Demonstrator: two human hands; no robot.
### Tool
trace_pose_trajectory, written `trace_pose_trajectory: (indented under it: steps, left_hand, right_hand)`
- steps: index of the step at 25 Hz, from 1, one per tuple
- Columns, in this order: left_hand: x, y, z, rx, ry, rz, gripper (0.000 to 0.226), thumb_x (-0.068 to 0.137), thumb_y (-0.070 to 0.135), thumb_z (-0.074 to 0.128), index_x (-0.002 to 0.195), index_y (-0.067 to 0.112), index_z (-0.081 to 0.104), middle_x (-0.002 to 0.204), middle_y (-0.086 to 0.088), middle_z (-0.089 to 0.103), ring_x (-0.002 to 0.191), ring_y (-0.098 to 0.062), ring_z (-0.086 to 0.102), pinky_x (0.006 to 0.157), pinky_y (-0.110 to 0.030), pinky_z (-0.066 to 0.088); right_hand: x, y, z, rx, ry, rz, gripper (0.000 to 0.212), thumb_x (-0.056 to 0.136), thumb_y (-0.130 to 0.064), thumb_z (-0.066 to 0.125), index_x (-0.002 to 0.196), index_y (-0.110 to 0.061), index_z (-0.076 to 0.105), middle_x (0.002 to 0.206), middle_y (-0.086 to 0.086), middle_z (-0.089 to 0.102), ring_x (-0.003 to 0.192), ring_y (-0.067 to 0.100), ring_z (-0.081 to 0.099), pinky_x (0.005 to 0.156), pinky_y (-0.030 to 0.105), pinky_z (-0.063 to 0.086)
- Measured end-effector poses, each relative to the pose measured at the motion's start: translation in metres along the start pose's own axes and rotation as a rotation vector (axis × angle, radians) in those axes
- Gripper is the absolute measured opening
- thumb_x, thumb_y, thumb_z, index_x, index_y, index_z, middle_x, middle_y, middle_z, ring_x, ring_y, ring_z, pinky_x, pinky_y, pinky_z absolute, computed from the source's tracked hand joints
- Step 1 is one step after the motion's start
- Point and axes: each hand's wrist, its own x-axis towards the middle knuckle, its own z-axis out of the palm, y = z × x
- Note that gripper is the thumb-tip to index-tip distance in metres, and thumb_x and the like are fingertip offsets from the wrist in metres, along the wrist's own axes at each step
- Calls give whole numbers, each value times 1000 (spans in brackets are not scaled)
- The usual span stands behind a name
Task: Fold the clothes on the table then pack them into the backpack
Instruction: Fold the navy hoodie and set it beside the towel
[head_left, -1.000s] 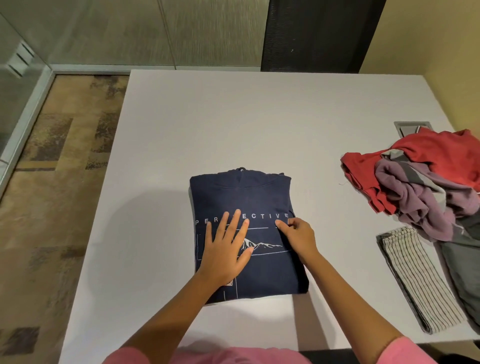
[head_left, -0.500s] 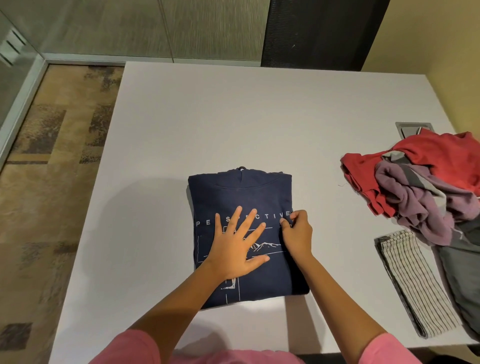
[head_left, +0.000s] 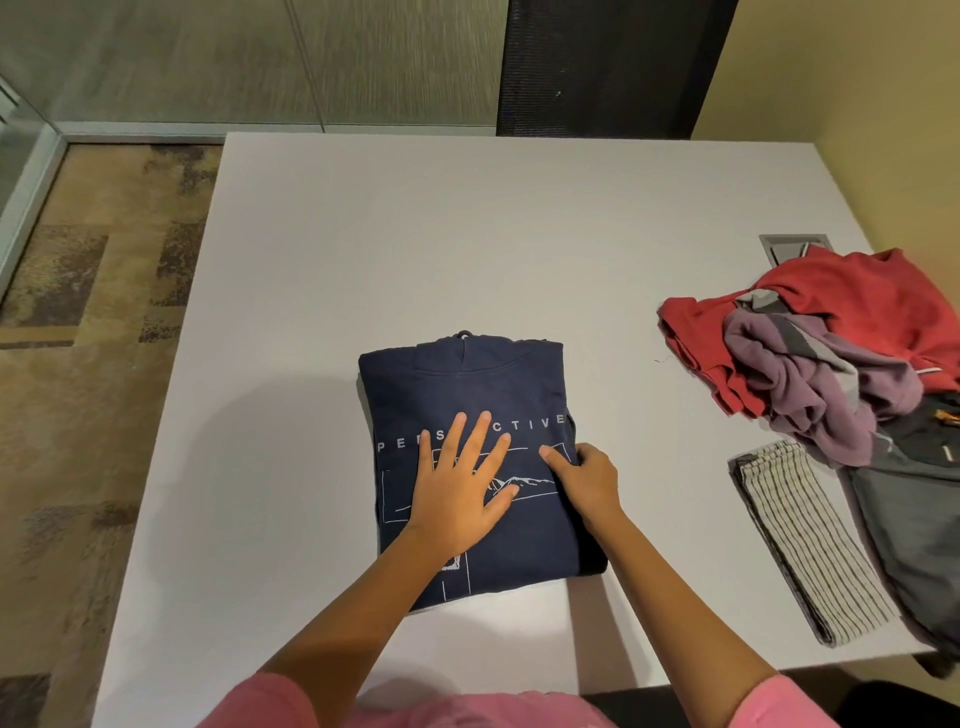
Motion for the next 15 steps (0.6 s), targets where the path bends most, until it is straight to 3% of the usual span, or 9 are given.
trace_pose_trajectory:
  steps: [3, 6, 10, 13, 15]
  left_hand:
    - [-12, 12, -2, -17, 33, -32, 62, 91, 59, 31, 140, 25, 48, 153, -6, 35, 141, -34, 31, 107, -60, 17]
    - [-23, 23, 2, -34, 33, 22, 66, 89, 63, 35, 141, 23, 47, 154, -6, 32, 143, -33, 26, 108, -58, 17]
    - [-17, 37, 4, -4, -5, 79, 71, 90, 67, 27, 141, 23, 47, 154, -7, 33, 142, -34, 28, 108, -59, 20]
    - [-12, 39, 5, -11, -13, 71, 75, 91, 68, 14, 143, 23, 44, 155, -6, 32, 142, -33, 27, 110, -60, 20]
    - [-11, 39, 8, -16, -7, 70, 75, 92, 68, 12, 144, 23, 42, 155, -5, 30, 143, -33, 24, 111, -60, 20]
  right_hand:
    - [-6, 0, -5, 7, 41, -55, 28, 87, -35, 65, 81, -9, 59, 78, 1, 63, 74, 20, 59, 58, 23, 40]
    - [-15, 7, -11, 13, 58, -66, 26, 88, -35, 64, 82, -10, 57, 79, 1, 63, 73, 18, 58, 56, 20, 38]
    - [-18, 35, -44, -31, 65, -176, 26, 89, -41, 62, 97, -16, 58, 83, -2, 64, 77, 16, 60, 66, 26, 45]
    - [-10, 72, -90, -322, 312, -337, 33, 93, -33, 56, 119, -12, 57, 105, 8, 62, 96, 25, 57, 83, 38, 44]
    - [-3, 97, -124, -565, 488, -292, 40, 91, -26, 59, 126, -7, 54, 120, 18, 55, 106, 38, 52, 85, 47, 44]
